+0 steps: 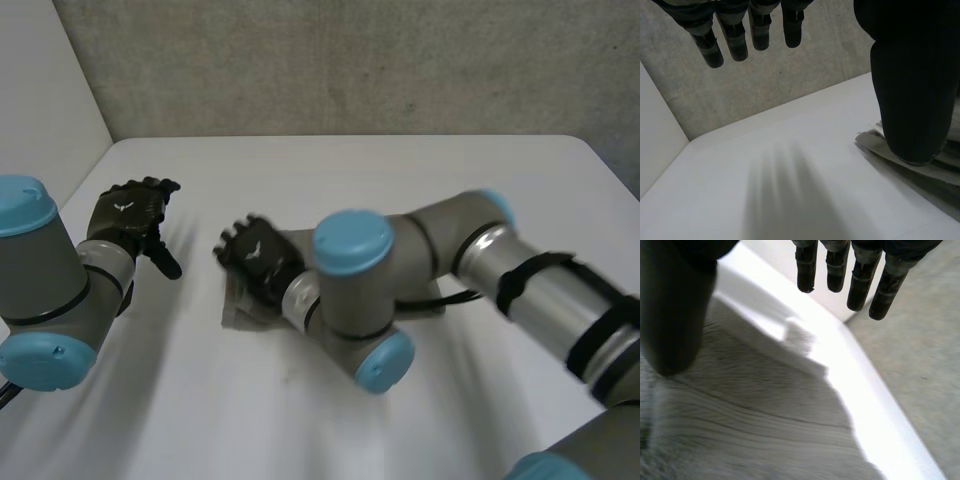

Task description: Fold the towel.

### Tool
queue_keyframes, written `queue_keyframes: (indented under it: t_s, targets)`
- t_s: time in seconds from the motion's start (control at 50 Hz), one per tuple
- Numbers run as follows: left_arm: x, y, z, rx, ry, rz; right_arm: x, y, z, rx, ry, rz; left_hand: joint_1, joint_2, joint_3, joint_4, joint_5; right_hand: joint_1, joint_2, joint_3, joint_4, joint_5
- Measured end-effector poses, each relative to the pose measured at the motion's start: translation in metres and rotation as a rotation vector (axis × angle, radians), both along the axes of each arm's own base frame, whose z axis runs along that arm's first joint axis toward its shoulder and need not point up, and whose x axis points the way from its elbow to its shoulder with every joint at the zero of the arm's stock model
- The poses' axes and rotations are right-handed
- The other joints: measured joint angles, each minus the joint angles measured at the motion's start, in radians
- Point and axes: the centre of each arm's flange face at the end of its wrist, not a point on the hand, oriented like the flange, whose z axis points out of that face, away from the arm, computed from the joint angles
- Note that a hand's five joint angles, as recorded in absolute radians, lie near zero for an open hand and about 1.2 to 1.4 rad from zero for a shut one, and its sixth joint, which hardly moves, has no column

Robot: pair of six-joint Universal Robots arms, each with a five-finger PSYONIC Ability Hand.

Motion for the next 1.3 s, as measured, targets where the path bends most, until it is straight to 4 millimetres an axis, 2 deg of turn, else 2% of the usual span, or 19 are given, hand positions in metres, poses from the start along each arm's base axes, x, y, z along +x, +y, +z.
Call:
queue_keyframes:
  t_s: [0.04, 0.12, 0.18, 0.22, 0.3, 0.38, 0.48, 0.56, 0.7, 0.84, 0.96, 1.12, 1.18, 1.26, 1.3]
  targets:
    - [0.000, 0.000, 0.000, 0.000, 0.000, -0.001, -0.007, -0.008, 0.014, 0.009, -0.025, -0.032, 0.000, 0.000, 0.000, 0.000, 0.000, -0.007, 0.000, 0.000, 0.000, 0.000]
    - [-0.001, 0.001, 0.000, 0.001, 0.000, -0.004, -0.036, -0.031, 0.047, 0.077, -0.100, -0.125, 0.000, 0.000, 0.000, 0.000, 0.000, -0.009, 0.000, 0.000, 0.000, 0.000]
    - [-0.002, 0.001, -0.001, 0.002, 0.000, -0.006, -0.062, -0.046, 0.062, 0.144, -0.148, -0.197, 0.000, 0.000, 0.000, 0.000, 0.000, -0.009, 0.000, 0.000, 0.000, 0.000]
    - [-0.002, 0.002, -0.001, 0.003, -0.001, -0.007, -0.082, -0.055, 0.066, 0.191, -0.164, -0.248, 0.000, 0.000, 0.000, 0.000, 0.000, -0.010, 0.000, 0.000, 0.000, 0.000]
    - [-0.002, 0.002, -0.002, 0.005, -0.001, -0.008, -0.117, -0.068, 0.058, 0.264, -0.152, -0.339, 0.000, 0.000, 0.000, 0.000, 0.000, -0.011, 0.000, 0.000, 0.000, 0.000]
    - [-0.003, 0.003, -0.002, 0.007, -0.002, -0.011, -0.155, -0.077, 0.039, 0.344, -0.113, -0.418, 0.000, 0.000, 0.000, 0.000, 0.000, -0.011, 0.000, 0.000, 0.000, 0.000]
    - [-0.005, 0.005, -0.003, 0.008, -0.002, -0.018, -0.185, -0.078, 0.015, 0.423, -0.083, -0.444, 0.000, 0.000, 0.000, 0.000, 0.000, 0.044, 0.028, 0.038, 0.028, 0.053]
    - [-0.007, 0.006, -0.004, 0.010, -0.003, -0.025, -0.196, -0.077, 0.000, 0.450, -0.083, -0.439, 0.000, 0.000, 0.000, 0.000, 0.000, 0.339, 0.330, 0.338, 0.314, 0.348]
    - [-0.011, 0.010, -0.005, 0.014, -0.004, -0.037, -0.206, -0.083, -0.014, 0.415, -0.117, -0.448, 0.000, 0.000, 0.000, 0.000, 0.000, 1.040, 1.050, 1.050, 1.040, 1.060]
    - [-0.011, 0.012, -0.005, 0.014, -0.004, -0.040, -0.215, -0.090, -0.014, 0.389, -0.142, -0.476, 0.000, 0.000, 0.000, 0.000, 0.000, 1.044, 1.070, 1.086, 1.079, 1.087]
    - [-0.011, 0.012, -0.005, 0.013, -0.004, -0.039, -0.229, -0.087, -0.002, 0.378, -0.152, -0.509, 0.000, 0.000, 0.000, 0.000, 0.000, 1.044, 1.070, 1.086, 1.079, 1.087]
    - [-0.013, 0.015, 0.002, -0.004, -0.002, -0.046, -0.268, -0.074, 0.005, 0.398, -0.120, -0.582, 0.000, 0.000, 0.000, 0.000, 0.000, 1.044, 1.070, 1.086, 1.079, 1.087]
    - [-0.014, 0.016, 0.004, -0.009, -0.002, -0.050, -0.276, -0.071, 0.005, 0.398, -0.105, -0.594, 0.000, 0.000, 0.000, 0.000, 0.000, 1.044, 1.070, 1.086, 1.079, 1.087]
    - [-0.017, 0.016, 0.009, -0.024, 0.001, -0.060, -0.280, -0.072, 0.012, 0.355, -0.079, -0.586, 0.000, 0.000, 0.000, 0.000, 0.000, 1.044, 1.070, 1.086, 1.079, 1.087]
    - [-0.022, 0.017, 0.016, -0.044, 0.006, -0.072, -0.276, -0.075, 0.023, 0.296, -0.068, -0.554, 0.000, 0.000, 0.000, 0.000, 0.000, 1.047, 1.071, 1.086, 1.079, 1.088]
